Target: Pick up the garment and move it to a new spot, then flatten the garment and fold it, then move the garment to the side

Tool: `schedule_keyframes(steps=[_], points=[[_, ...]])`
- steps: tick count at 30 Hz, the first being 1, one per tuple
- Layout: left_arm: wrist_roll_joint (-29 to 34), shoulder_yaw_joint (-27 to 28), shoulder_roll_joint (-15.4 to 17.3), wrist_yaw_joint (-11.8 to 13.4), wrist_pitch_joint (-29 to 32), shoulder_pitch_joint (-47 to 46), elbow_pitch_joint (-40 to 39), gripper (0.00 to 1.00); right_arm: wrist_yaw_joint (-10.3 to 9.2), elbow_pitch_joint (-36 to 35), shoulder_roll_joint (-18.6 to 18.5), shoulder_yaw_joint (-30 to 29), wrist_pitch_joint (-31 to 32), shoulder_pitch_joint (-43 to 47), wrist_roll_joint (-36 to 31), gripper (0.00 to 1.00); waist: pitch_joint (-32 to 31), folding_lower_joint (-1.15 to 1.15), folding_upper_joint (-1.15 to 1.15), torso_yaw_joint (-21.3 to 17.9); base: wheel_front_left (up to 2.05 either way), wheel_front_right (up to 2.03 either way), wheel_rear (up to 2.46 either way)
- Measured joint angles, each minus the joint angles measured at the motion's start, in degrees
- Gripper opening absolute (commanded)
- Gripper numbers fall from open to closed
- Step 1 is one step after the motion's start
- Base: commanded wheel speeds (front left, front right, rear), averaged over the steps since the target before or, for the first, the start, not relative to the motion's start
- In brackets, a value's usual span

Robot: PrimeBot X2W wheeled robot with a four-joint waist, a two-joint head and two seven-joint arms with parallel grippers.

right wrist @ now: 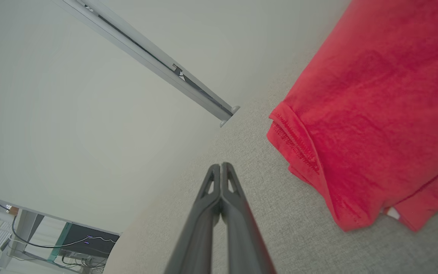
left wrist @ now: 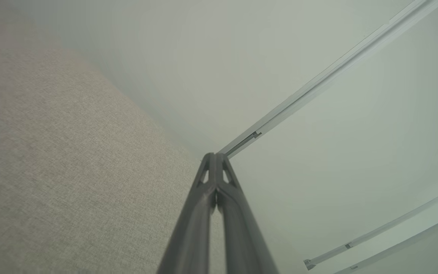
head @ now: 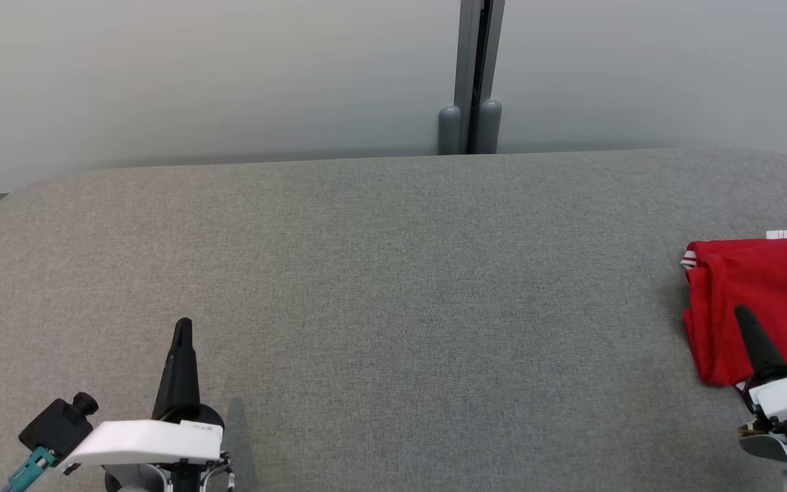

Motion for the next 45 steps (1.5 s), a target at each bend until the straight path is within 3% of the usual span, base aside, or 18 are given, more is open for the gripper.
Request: schedule_keyframes(steps=[45], points=[[-23.87,-0.93,-2.49,-3.01,-0.35,-5.7,4.26,0.0,-0.07,11.14,-2.07,-5.16,7.44,-9.26,25.58,0.0,-0.7,0.0,0.0,-0.63,0.0,0.0,0.0]])
